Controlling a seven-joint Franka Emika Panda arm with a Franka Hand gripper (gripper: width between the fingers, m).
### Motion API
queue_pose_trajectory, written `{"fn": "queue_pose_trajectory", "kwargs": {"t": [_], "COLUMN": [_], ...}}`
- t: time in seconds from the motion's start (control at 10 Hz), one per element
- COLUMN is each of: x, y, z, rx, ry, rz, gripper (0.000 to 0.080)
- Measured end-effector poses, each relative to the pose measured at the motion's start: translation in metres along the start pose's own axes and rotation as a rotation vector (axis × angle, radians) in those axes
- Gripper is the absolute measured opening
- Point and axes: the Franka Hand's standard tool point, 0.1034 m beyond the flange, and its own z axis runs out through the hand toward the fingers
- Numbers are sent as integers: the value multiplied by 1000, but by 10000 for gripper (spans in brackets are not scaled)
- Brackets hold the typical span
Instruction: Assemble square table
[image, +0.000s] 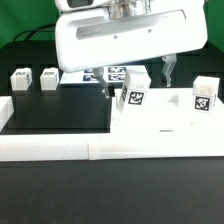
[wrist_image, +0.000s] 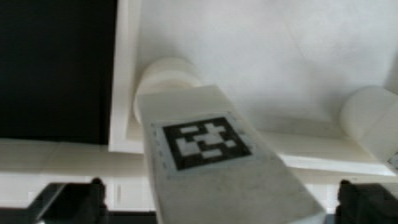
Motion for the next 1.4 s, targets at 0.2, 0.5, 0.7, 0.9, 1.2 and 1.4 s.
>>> {"fn": "queue_pose_trajectory", "kwargs": {"t": [0.2, 0.5, 0.7, 0.9, 1.2, 1.4], "x": [-1, 0, -1, -1, -3, -3], "y": [0, 4, 7, 8, 13, 14], "z": [1, 1, 1, 1, 5, 6], "rx": [1, -4, -6, -6, -19, 8], "ry": [-4, 2, 1, 2, 70, 74], "rz": [0, 24, 162, 267, 690, 1083], "gripper": [648, 394, 293, 293, 293, 294]}}
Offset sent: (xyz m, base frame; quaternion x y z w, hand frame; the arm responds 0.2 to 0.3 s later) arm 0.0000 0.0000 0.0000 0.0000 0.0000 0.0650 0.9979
